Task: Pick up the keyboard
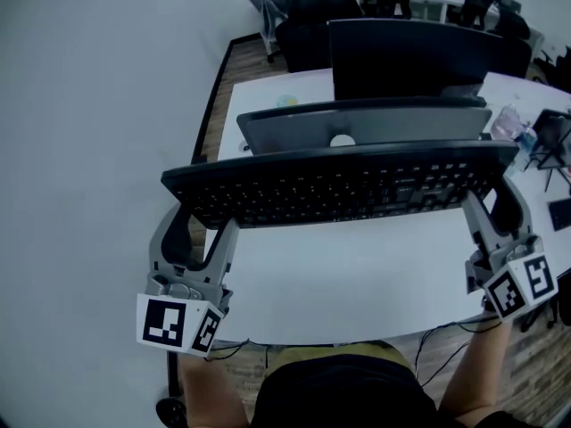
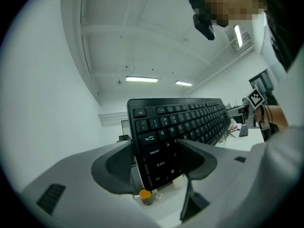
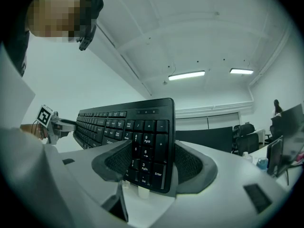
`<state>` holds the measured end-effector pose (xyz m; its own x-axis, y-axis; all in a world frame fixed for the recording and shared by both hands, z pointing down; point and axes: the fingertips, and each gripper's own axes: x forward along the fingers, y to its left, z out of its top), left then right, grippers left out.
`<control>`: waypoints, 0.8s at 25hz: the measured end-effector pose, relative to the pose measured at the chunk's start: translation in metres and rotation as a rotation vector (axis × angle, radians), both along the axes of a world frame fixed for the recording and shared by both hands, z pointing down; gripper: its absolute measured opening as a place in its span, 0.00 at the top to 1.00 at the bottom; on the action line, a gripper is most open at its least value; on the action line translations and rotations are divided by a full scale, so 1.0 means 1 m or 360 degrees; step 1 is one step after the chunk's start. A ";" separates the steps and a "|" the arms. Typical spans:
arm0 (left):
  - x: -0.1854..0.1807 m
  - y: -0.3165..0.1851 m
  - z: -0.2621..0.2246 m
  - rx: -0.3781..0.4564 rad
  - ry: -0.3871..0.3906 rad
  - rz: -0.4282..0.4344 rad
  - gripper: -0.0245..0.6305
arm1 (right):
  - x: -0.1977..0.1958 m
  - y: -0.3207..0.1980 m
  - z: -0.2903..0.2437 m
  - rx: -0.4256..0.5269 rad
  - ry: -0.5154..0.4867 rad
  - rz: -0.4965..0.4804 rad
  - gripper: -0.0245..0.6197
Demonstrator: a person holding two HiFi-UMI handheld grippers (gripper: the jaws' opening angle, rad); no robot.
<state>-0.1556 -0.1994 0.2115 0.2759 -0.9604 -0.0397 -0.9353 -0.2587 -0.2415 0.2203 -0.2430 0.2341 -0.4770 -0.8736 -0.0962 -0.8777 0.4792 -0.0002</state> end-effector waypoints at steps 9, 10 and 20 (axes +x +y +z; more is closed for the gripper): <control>0.022 0.006 -0.014 0.0046 -0.0039 0.0003 0.53 | 0.023 0.004 -0.012 0.0067 -0.0023 0.0012 0.51; 0.022 0.005 -0.014 0.0049 -0.0042 0.0004 0.53 | 0.023 0.004 -0.013 0.0078 -0.0024 0.0018 0.51; 0.022 0.003 -0.013 0.0056 -0.0037 0.0016 0.54 | 0.023 0.005 -0.014 0.0099 -0.0016 0.0037 0.51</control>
